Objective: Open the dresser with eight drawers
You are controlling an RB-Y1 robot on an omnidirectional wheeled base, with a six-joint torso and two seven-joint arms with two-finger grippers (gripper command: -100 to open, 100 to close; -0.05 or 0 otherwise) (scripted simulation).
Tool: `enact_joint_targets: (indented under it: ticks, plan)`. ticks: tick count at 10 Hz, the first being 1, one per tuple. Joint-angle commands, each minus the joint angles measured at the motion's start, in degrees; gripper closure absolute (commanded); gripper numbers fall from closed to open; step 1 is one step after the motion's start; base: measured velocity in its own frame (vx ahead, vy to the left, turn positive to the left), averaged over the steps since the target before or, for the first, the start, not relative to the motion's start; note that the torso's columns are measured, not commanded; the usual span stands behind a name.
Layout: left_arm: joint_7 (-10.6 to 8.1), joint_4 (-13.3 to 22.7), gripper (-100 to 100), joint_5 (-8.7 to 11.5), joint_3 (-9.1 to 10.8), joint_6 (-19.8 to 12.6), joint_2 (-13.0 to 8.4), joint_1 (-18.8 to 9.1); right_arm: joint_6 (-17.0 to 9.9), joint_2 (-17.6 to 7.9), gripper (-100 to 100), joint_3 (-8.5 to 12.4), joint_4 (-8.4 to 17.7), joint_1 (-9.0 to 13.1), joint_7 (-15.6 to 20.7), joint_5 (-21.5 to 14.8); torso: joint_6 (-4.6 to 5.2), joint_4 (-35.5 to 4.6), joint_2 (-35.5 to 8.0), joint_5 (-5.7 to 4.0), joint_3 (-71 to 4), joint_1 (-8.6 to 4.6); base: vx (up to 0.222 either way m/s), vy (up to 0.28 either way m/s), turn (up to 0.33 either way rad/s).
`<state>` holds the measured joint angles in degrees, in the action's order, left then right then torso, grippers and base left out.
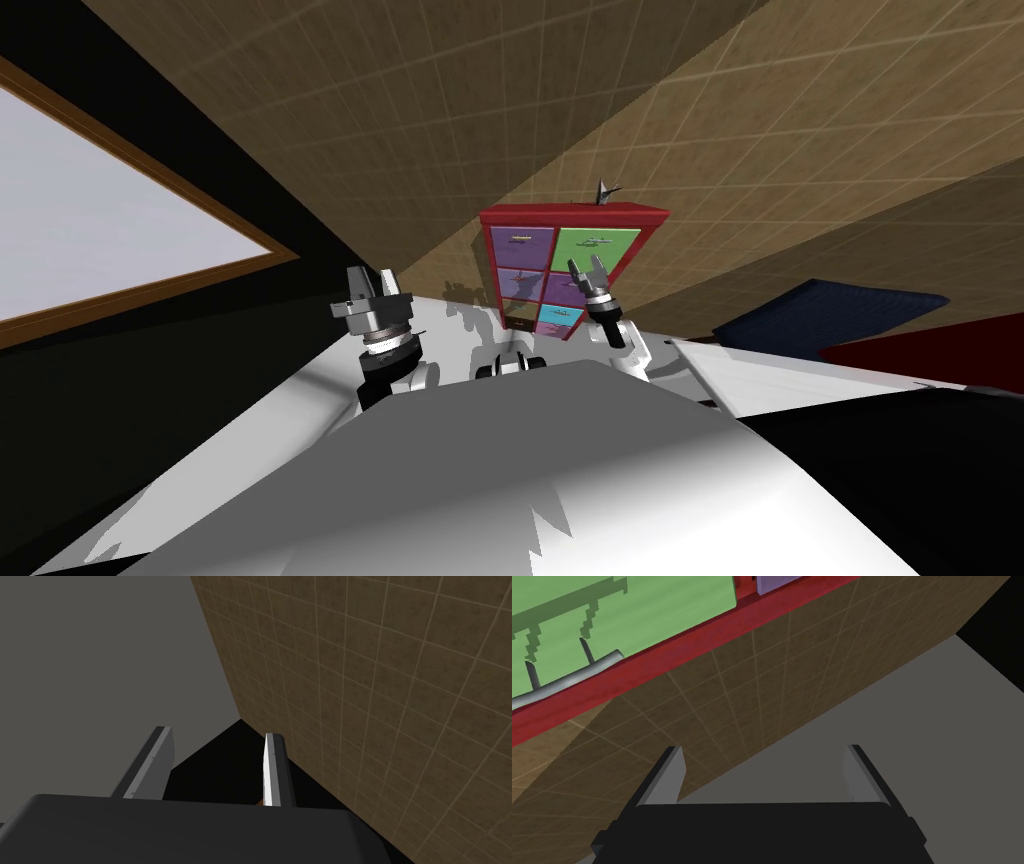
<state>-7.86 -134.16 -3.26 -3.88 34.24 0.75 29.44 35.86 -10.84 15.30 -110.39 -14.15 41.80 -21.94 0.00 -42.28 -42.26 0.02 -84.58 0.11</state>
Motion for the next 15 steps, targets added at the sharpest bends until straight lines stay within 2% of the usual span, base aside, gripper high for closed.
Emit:
enact_joint_targets:
  ticks: [1,3,4,6,7,9,10,12,13,14,15]
  plan:
    - [0.00,0.00,0,0.00,0.00,0.00,0.00,0.00,1.03,-0.46,-100,2.43,3.26,1.59,4.54,-2.29,-0.01,0.01,0.02,0.01,-0.02,-0.03,0.061,0.140,-0.041]
    - [0.00,0.00,0,0.00,0.00,0.00,0.00,0.00,1.03,-0.46,-100,2.43,3.26,1.59,7.40,-2.29,0.00,0.00,0.00,-0.01,-0.01,-0.12,0.043,0.076,-0.013]
    - [0.00,0.00,0,0.00,0.00,0.00,-0.01,0.00,1.56,-0.66,-100,4.00,5.34,2.62,9.33,-3.99,0.00,-0.02,-0.11,-0.09,0.05,-0.36,0.047,0.072,-0.036]
    - [0.00,0.00,0,0.00,0.00,0.00,0.00,0.00,1.56,-0.66,-100,4.00,5.34,2.62,11.60,-3.99,0.00,0.00,-0.03,-0.02,0.01,-0.11,0.035,0.055,-0.014]
    - [0.00,0.00,0,0.00,0.00,0.00,-0.01,0.00,2.08,-0.86,-100,5.59,7.42,3.58,13.82,-5.73,0.00,-0.02,-0.09,-0.04,0.04,-0.19,0.048,0.073,-0.026]
    - [0.00,0.00,0,0.00,0.00,0.00,0.00,0.00,2.08,-0.86,-100,5.59,7.42,3.58,15.77,-5.73,-0.01,0.01,0.00,0.01,-0.01,0.00,0.034,0.071,-0.016]
    - [0.00,0.00,0,0.00,0.00,0.00,0.00,-0.01,2.58,-1.04,-100,7.19,9.48,4.46,18.05,-7.48,-0.01,-0.02,-0.08,-0.03,0.04,-0.17,0.050,0.092,-0.018]
    - [0.00,0.00,0,0.00,0.00,0.00,0.00,0.00,2.58,-1.04,-100,7.19,9.48,4.46,19.89,-7.48,-0.01,0.00,-0.02,-0.01,0.00,-0.09,0.029,0.059,-0.012]
    - [0.00,0.00,0,0.00,0.00,0.00,-0.01,-0.01,3.07,-1.19,-100,8.80,11.52,5.27,22.18,-9.25,0.00,-0.02,-0.10,-0.06,0.05,-0.26,0.037,0.058,-0.017]
    - [0.00,0.00,0,0.00,0.00,0.00,-0.01,0.00,3.07,-1.19,-100,8.80,11.52,5.27,23.68,-9.25,0.00,-0.01,-0.02,-0.05,0.02,-0.15,0.051,0.068,-0.019]
    - [0.00,0.00,0,0.00,0.00,0.00,-0.01,0.00,3.54,-1.29,-100,10.40,13.52,6.00,25.33,-11.01,-0.01,0.01,0.02,-0.01,-0.02,-0.08,0.083,0.097,-0.018]
